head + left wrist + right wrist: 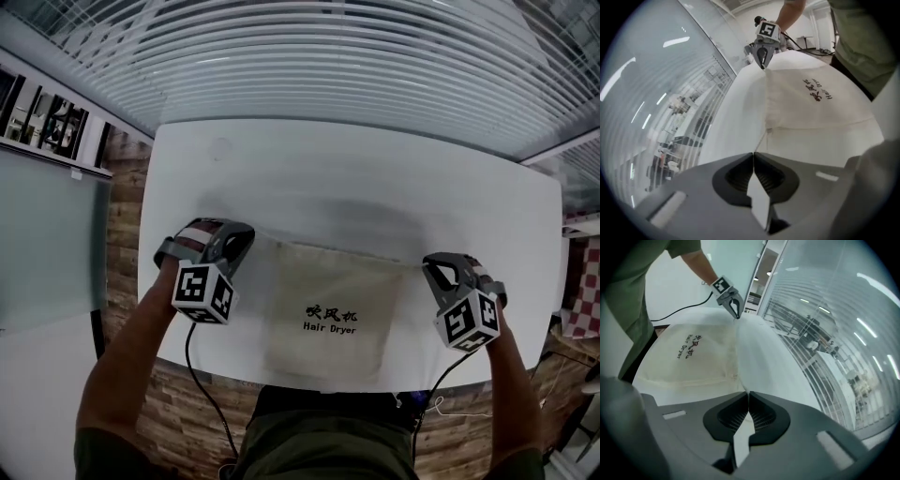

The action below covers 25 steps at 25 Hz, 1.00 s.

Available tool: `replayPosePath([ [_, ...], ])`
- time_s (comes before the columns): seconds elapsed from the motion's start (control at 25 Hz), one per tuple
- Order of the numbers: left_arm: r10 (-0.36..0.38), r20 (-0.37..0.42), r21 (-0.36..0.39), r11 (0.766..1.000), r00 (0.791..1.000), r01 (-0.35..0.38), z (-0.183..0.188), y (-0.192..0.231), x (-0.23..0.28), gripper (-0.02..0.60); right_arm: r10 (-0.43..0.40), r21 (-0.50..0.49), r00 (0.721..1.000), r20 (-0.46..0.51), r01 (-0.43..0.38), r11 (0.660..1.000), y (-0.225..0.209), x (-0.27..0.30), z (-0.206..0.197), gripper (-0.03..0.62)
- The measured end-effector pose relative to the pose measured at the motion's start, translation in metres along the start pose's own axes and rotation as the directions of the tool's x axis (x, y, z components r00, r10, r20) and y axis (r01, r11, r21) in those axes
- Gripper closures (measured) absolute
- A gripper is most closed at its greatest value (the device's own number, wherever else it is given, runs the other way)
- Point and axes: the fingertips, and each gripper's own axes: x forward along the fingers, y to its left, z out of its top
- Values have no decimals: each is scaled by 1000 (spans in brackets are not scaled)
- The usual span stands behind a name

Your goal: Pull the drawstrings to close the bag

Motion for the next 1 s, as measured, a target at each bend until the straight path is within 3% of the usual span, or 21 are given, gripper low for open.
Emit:
replayPosePath([
  [0.08,118,-1,-22,993,993,-118,4,7,-23,574,-76,56,997,34,74,996,-3,-17,10,580],
  [0.2,251,-22,-99,963,968,-252,3,15,-58,574,-179,85,981,72,173,981,-4,-41,32,580],
  [0.32,363,-49,-159,917,930,-366,-22,31,-96,575,-265,108,958,106,253,961,-8,-55,76,580],
  [0.44,468,-65,-218,855,881,-470,-74,54,-142,577,-343,182,927,151,315,932,-19,-64,147,580],
  [0.52,522,-90,-270,807,848,-525,-96,64,-171,577,-389,237,903,182,343,909,-26,-80,180,580],
  [0.64,585,-149,-372,714,797,-594,-98,72,-204,577,-444,353,868,223,353,867,-34,-112,184,580],
  [0.8,622,-225,-483,598,750,-640,-137,93,-238,577,-513,476,826,232,364,801,-48,-128,209,582],
  [0.92,660,-269,-554,490,701,-674,-165,114,-272,577,-568,558,789,237,368,744,-62,-151,224,582],
  [1.0,685,-288,-581,430,669,-691,-177,125,-290,577,-601,615,764,235,362,701,-74,-169,224,582],
])
